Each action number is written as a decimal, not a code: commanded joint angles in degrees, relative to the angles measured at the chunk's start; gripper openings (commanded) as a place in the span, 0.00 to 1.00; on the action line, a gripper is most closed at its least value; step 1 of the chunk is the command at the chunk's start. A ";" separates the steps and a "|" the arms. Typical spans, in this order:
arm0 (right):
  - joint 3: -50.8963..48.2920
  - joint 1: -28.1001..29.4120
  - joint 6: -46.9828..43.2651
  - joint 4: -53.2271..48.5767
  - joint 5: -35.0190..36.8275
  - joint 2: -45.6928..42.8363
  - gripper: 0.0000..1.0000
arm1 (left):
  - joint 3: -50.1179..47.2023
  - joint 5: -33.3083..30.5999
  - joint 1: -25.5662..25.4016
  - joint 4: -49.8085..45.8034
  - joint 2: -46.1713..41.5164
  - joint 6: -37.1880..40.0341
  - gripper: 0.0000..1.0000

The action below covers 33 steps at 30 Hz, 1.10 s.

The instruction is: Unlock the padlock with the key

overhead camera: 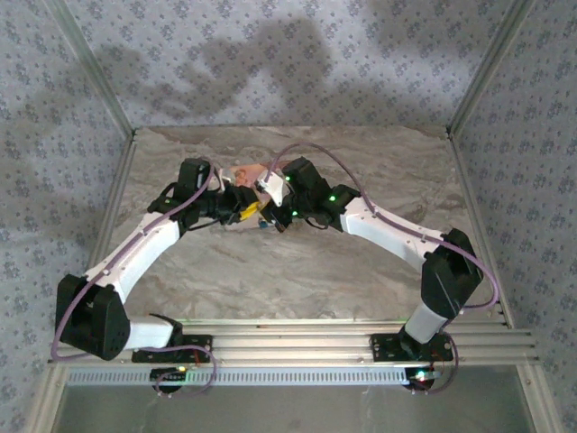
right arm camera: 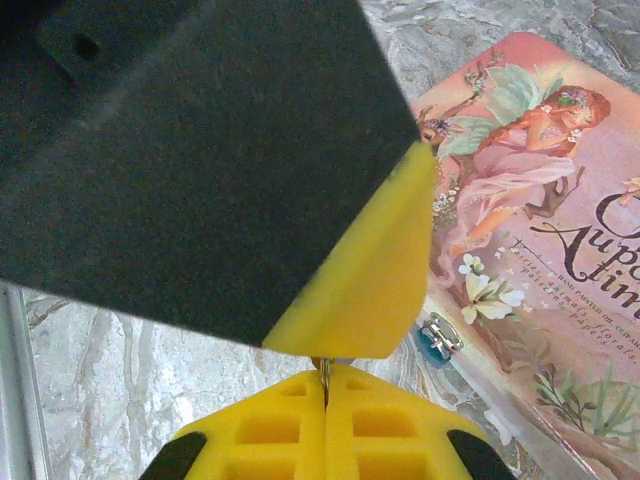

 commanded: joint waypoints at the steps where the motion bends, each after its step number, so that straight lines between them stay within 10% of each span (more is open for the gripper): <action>1: 1.79 0.46 0.03 0.07 -0.19 0.64 0.00 | -1.49 1.94 -0.40 3.73 0.09 -0.68 0.29; 11: 0.43 0.47 1.77 1.22 1.14 -0.39 0.00 | -2.61 2.38 -0.44 7.04 0.10 1.29 0.00; 20: -2.35 0.08 4.91 1.87 5.26 -5.58 0.43 | -4.97 3.31 0.68 17.84 -0.13 8.85 0.00; 33: -8.61 -12.43 23.76 2.46 -7.68 -22.40 0.43 | 0.00 14.14 1.33 18.54 -1.45 34.16 0.00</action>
